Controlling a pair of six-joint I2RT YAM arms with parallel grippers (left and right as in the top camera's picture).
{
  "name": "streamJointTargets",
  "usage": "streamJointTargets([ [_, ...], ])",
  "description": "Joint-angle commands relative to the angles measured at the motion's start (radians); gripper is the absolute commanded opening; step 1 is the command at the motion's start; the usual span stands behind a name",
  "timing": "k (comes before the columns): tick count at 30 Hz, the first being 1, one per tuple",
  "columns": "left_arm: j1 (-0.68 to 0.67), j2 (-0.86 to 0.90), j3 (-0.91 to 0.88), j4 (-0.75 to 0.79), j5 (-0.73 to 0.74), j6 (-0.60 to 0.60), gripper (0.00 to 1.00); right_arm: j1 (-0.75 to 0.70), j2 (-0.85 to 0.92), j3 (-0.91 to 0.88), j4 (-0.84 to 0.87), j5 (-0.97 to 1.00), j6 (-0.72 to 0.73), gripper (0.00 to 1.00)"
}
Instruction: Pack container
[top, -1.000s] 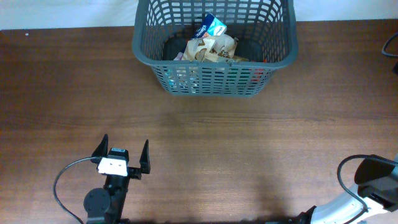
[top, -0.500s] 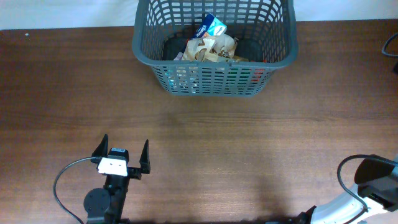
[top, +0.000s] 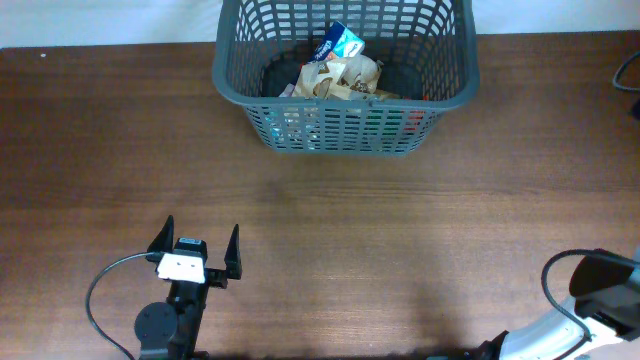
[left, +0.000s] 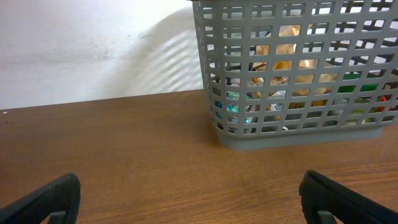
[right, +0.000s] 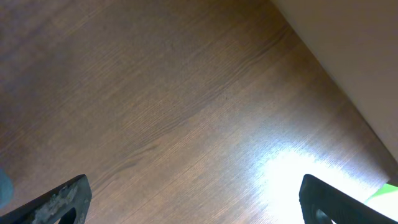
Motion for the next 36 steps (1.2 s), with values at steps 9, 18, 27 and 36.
streamJointTargets([
  [9, 0.001, -0.01, -0.007, 0.0, 0.011, 0.012, 0.99, 0.006, -0.302, -0.19, 0.159, -0.004, 0.0, 0.99],
  [18, 0.0, -0.01, -0.007, 0.0, 0.011, 0.012, 0.99, 0.086, -0.829, -0.848, 0.797, -0.099, -0.001, 0.99],
  [27, 0.0, -0.01, -0.007, 0.0, 0.011, 0.012, 0.99, 0.331, -1.306, -1.35, 1.147, -0.18, 0.0, 0.99],
  [36, 0.0, -0.01, -0.007, 0.0, 0.011, 0.012, 0.99, 0.46, -1.575, -1.618, 1.207, -0.264, -0.001, 0.99],
])
